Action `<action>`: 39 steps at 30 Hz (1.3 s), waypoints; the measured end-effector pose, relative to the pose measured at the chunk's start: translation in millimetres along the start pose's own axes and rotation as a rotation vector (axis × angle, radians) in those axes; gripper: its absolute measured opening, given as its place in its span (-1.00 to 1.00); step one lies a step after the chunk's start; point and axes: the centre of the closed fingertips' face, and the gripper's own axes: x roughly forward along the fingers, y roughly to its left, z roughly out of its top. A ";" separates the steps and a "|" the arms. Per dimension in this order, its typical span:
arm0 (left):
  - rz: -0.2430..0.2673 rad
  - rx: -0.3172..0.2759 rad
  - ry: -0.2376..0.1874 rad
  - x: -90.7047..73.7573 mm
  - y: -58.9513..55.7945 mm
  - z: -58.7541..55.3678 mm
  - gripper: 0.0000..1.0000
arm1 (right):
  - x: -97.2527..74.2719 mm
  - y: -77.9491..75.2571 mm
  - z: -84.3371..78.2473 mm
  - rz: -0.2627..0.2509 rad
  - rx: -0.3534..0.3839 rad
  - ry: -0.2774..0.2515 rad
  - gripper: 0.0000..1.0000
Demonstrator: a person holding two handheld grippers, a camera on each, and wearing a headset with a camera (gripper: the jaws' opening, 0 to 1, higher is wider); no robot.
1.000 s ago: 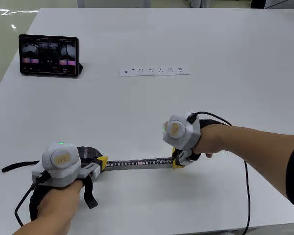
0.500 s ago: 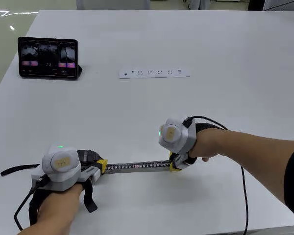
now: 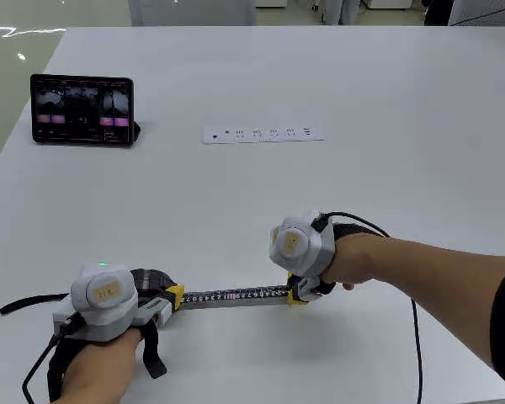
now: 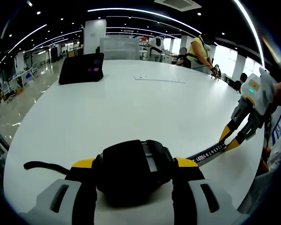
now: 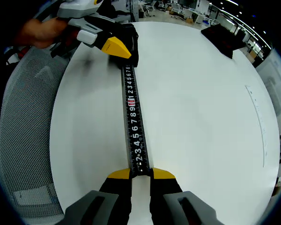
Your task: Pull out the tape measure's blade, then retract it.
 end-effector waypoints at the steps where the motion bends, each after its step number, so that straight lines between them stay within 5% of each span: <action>1: 0.000 0.000 0.000 0.0 0.0 0.0 0.22 | 0.1 0.1 0.3 0.000 -0.007 -0.001 -0.80; 10: -0.001 0.001 -0.001 -0.1 -0.4 0.1 0.23 | 1.1 1.1 4.5 0.004 -0.019 -0.060 -0.80; 39: -0.001 -0.001 -0.007 0.2 -1.2 -0.3 0.22 | 4.0 4.4 19.3 -0.004 -0.014 -0.051 -0.80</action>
